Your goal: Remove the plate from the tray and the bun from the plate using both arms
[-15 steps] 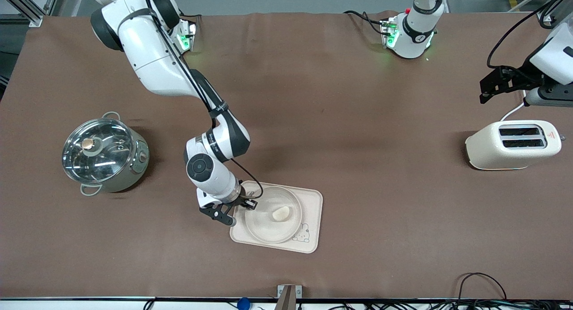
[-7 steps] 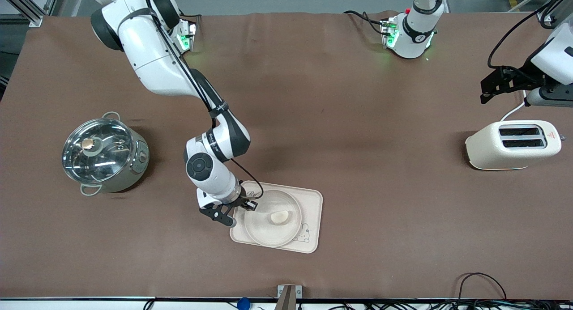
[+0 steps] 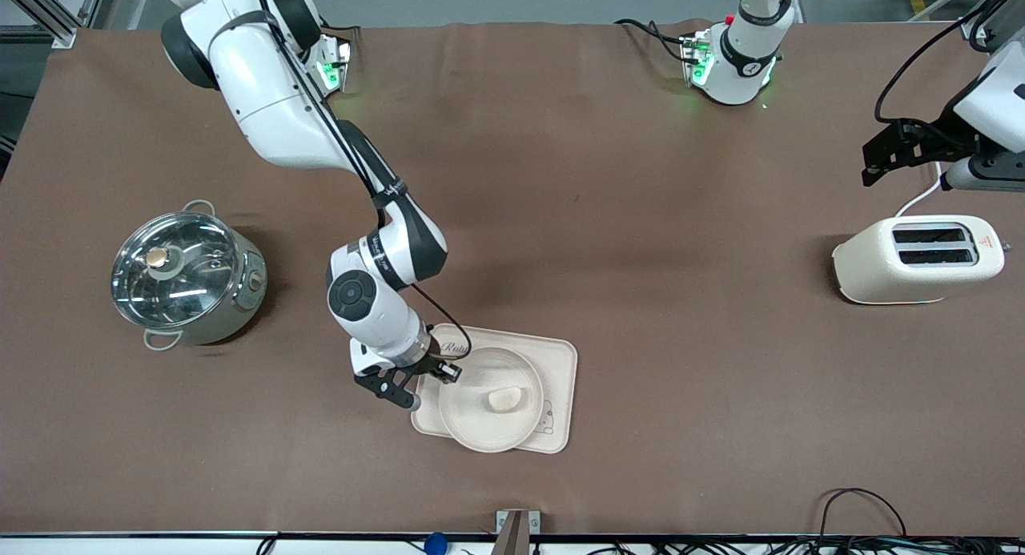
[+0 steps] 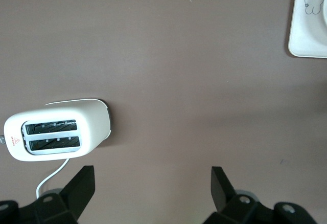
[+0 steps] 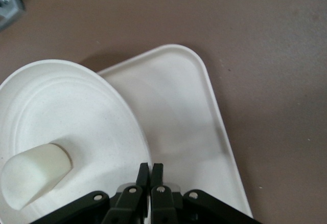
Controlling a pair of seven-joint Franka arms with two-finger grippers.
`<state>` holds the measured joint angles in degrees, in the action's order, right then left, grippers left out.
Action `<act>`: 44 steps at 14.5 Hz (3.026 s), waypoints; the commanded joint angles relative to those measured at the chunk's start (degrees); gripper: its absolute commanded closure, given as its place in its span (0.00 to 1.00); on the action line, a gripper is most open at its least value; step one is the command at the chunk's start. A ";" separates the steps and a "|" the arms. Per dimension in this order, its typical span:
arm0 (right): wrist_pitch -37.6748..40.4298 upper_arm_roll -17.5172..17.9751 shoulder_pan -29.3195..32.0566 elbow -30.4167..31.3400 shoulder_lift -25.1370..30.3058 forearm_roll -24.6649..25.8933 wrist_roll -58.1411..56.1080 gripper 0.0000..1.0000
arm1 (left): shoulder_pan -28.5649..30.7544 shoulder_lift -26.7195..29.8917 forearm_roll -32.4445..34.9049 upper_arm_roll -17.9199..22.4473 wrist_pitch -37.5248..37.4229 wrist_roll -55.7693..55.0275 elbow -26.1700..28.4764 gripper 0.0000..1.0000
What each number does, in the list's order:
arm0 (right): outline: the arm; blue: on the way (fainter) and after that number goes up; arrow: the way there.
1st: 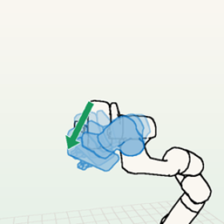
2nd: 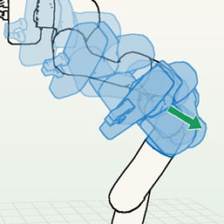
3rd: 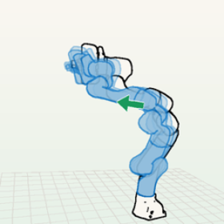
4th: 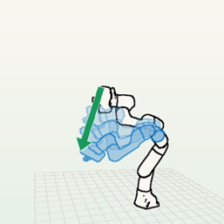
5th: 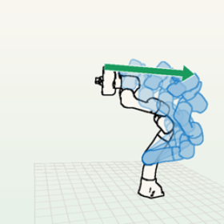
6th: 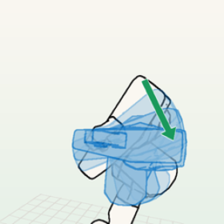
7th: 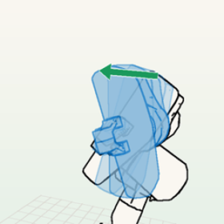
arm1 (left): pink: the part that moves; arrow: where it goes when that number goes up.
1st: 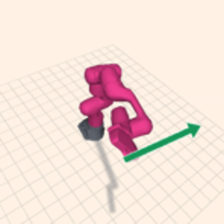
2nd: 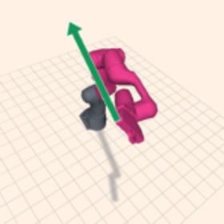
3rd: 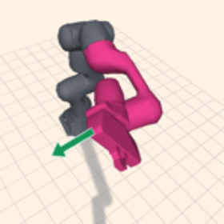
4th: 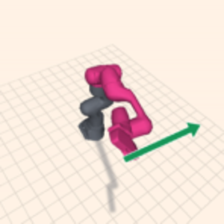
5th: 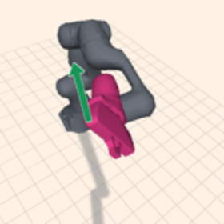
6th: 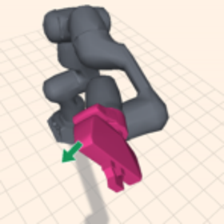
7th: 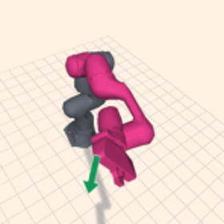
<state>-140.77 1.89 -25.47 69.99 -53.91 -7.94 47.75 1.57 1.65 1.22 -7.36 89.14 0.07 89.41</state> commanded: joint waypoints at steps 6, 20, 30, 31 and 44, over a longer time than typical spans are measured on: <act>-17.14 6.89 1.38 23.30 14.86 -4.19 0.06 1.00 | -0.69 -4.20 -0.95 -0.81 0.94 0.20 -1.00 0.00; -38.08 10.95 -2.13 57.98 27.54 -4.19 -0.64 1.00 | -14.92 -19.66 -1.57 -3.01 9.90 -33.08 0.94 0.00; -41.69 11.03 -3.36 59.91 24.46 -4.19 0.23 0.97 | -25.29 -32.41 -1.57 -3.18 28.44 -63.94 0.15 0.00; -41.69 11.03 -3.36 59.91 24.55 -4.19 0.76 0.92 | -26.69 -33.37 -1.66 -3.10 29.58 -66.66 -0.03 0.00; -10.89 10.60 4.36 48.51 42.38 -4.19 6.48 0.10 | -34.96 -46.03 -1.30 -2.92 46.29 -92.16 -5.30 0.01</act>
<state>-160.36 12.09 -24.80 121.23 -15.99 -11.23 54.49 -32.23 -42.19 0.47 -10.65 133.97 -89.55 85.81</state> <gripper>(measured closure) 0.207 0.000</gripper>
